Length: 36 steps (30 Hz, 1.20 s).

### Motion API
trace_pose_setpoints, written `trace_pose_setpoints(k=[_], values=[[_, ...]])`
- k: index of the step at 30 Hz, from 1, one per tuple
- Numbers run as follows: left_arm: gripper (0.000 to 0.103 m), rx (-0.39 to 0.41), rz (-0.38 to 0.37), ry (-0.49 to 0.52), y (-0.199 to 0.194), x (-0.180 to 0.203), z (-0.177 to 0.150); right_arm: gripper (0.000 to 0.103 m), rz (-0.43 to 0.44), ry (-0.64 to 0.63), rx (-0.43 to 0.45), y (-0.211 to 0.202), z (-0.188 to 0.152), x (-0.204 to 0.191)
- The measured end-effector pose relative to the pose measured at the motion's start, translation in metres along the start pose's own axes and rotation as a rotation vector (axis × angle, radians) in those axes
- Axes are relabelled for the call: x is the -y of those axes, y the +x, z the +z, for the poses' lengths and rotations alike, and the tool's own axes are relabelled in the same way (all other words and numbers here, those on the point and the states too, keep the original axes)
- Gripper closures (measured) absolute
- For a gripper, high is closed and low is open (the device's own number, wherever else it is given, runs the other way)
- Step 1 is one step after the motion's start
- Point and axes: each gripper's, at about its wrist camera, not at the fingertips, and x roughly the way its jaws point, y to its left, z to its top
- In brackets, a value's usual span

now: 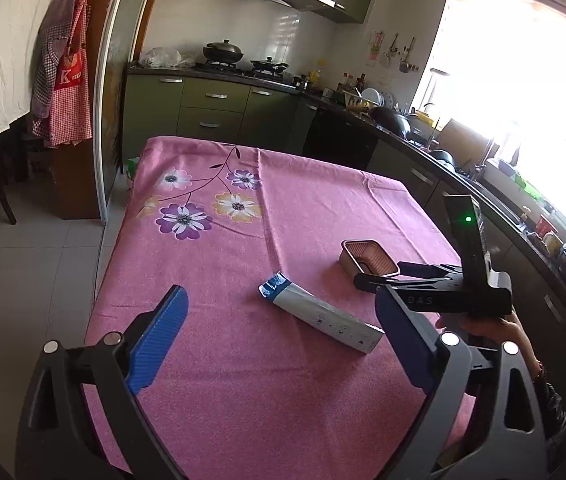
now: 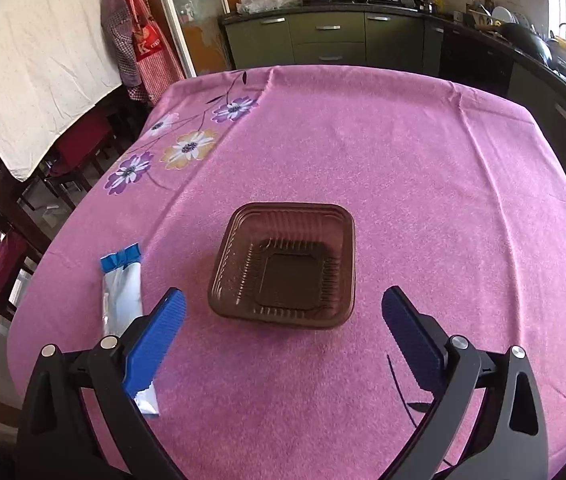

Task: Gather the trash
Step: 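Grasp the brown plastic tray with the right gripper, then carry the brown tray over the trash bin and open the right gripper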

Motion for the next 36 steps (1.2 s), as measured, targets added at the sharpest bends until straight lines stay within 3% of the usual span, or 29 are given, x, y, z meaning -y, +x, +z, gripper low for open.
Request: trace_pose_setpoints(k=[8,11,13,26,31,36], values=[[0.013,-0.016,-0.036,-0.021,0.007,-0.013,-0.005,0.007,-0.088,-0.006,-0.003,0.02,0.011,-0.008],[0.013,-0.022,-0.039,-0.018,0.007,-0.014,-0.009,0.017,-0.101,0.002,-0.006,0.021,0.012,-0.007],[0.013,-0.025,-0.041,-0.02,0.007,-0.016,-0.01,0.035,-0.12,-0.004,-0.003,0.02,0.012,-0.008],[0.012,-0.024,-0.053,-0.018,0.0,-0.017,-0.013,0.035,-0.051,0.032,0.062,-0.018,0.008,-0.007],[0.012,-0.028,-0.077,0.011,0.001,-0.005,-0.012,0.035,-0.08,0.09,0.109,-0.056,-0.003,0.022],[0.012,-0.045,-0.083,0.038,0.008,0.005,-0.011,0.034,-0.243,0.222,0.166,-0.108,-0.03,0.1]])
